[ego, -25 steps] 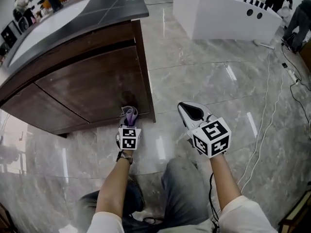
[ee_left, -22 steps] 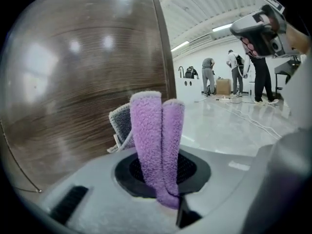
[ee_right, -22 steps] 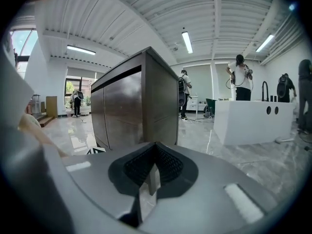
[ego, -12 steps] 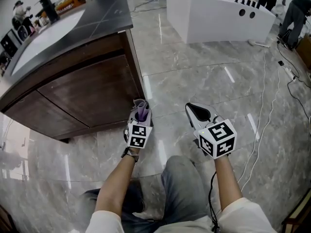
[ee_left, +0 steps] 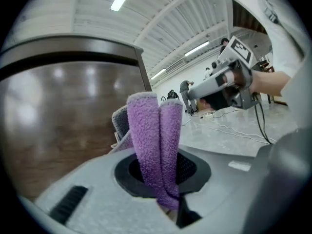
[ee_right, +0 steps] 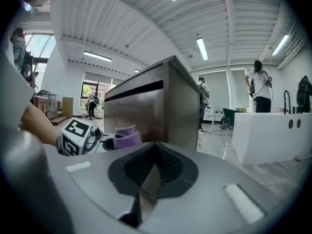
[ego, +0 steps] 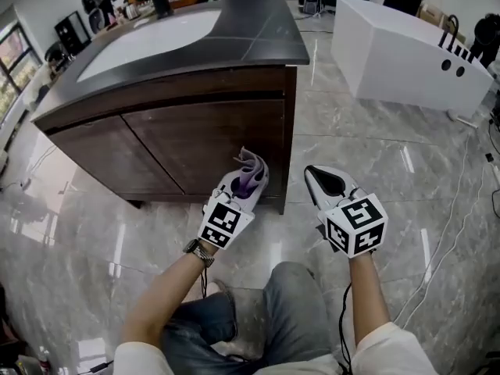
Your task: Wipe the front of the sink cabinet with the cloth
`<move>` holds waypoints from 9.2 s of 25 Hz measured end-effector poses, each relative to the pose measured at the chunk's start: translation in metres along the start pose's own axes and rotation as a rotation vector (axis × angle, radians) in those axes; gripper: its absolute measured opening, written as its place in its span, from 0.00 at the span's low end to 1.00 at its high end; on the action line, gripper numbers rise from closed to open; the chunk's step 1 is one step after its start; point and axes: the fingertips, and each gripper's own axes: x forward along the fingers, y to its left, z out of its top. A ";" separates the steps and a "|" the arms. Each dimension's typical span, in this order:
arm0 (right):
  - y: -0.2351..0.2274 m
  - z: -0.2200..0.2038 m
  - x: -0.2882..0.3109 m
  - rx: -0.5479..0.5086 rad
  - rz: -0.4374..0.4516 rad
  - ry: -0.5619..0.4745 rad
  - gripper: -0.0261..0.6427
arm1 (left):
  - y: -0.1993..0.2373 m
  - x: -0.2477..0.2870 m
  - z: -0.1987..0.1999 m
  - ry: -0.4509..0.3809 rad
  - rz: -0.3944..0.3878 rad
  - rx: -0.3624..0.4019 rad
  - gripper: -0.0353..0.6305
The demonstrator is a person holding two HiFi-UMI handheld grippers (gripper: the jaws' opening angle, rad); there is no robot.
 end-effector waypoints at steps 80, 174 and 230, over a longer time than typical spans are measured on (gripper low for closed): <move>0.350 0.103 0.323 -0.193 0.618 -0.041 0.05 | 0.468 -0.396 -0.157 0.280 0.745 -0.228 0.14; 0.301 0.038 0.297 -0.110 0.592 0.043 0.05 | 0.310 -0.250 -0.312 0.156 0.256 -0.532 0.14; 0.311 -0.023 0.347 -0.087 0.603 0.162 0.05 | 0.423 -0.367 -0.443 0.445 0.917 -0.612 0.13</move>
